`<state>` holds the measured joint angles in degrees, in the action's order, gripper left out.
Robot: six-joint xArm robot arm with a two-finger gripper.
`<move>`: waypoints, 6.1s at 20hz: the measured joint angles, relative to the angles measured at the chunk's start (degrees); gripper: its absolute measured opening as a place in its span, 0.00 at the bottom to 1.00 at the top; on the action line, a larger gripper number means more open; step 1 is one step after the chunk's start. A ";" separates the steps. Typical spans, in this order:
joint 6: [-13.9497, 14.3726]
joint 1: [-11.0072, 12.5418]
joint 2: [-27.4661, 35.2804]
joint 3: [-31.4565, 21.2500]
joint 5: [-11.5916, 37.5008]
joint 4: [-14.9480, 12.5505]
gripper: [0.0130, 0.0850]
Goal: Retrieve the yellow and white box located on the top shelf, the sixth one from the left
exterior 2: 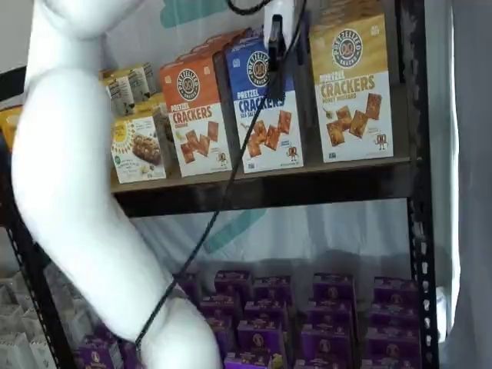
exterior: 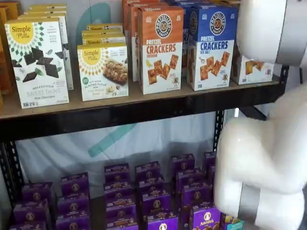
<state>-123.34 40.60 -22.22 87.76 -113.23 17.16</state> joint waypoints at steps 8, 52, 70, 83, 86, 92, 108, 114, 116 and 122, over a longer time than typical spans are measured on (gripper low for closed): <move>1.80 -4.51 -4.58 -5.00 2.20 -5.49 1.00; 0.95 3.74 12.47 14.46 11.78 12.19 1.00; 2.66 -0.44 17.40 19.39 12.75 7.70 1.00; 1.71 -3.02 16.48 15.09 18.43 3.49 1.00; 1.87 -3.46 16.85 15.40 17.88 2.50 1.00; 2.20 -4.34 17.50 16.46 16.52 0.32 1.00; 3.02 -6.61 19.85 20.97 11.48 -5.87 1.00; 3.15 -6.99 19.65 20.62 11.26 -6.65 1.00; 3.12 -6.94 19.49 20.34 11.39 -6.50 1.00; 3.12 -6.90 19.57 20.60 10.87 -6.57 0.89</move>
<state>-120.21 33.70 -2.65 108.37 -102.35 10.59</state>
